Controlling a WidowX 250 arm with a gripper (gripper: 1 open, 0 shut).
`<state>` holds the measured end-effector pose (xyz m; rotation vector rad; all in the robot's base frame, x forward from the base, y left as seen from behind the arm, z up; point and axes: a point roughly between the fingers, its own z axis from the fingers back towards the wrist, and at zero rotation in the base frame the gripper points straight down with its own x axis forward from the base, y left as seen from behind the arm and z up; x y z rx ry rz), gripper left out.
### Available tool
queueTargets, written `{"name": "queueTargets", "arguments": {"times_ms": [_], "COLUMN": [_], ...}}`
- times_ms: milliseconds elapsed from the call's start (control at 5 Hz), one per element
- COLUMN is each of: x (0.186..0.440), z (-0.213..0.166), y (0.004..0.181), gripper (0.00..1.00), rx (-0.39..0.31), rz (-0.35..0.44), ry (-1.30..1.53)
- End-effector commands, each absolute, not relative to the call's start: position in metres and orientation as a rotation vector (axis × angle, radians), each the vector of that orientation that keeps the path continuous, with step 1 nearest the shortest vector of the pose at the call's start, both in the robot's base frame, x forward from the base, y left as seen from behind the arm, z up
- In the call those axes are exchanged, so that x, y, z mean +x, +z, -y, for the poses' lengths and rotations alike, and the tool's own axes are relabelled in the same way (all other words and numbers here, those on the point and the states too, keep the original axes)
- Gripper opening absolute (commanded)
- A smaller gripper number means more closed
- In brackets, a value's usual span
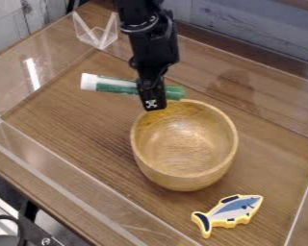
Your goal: Remove the green marker from inside the brown bowl and put it on the table
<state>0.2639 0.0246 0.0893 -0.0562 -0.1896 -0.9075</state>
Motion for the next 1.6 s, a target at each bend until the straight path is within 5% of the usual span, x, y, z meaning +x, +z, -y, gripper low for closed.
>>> {"name": "queueTargets", "arguments": {"times_ms": [0,1400], "x": [0.269,0.278], "z": [-0.028,-0.057], "y": [0.103,0.107], "gripper": [0.0,0.0], "rx": [-0.02,-0.018], "rz": [0.249,0.283], "ry": [-0.899,-0.92]}}
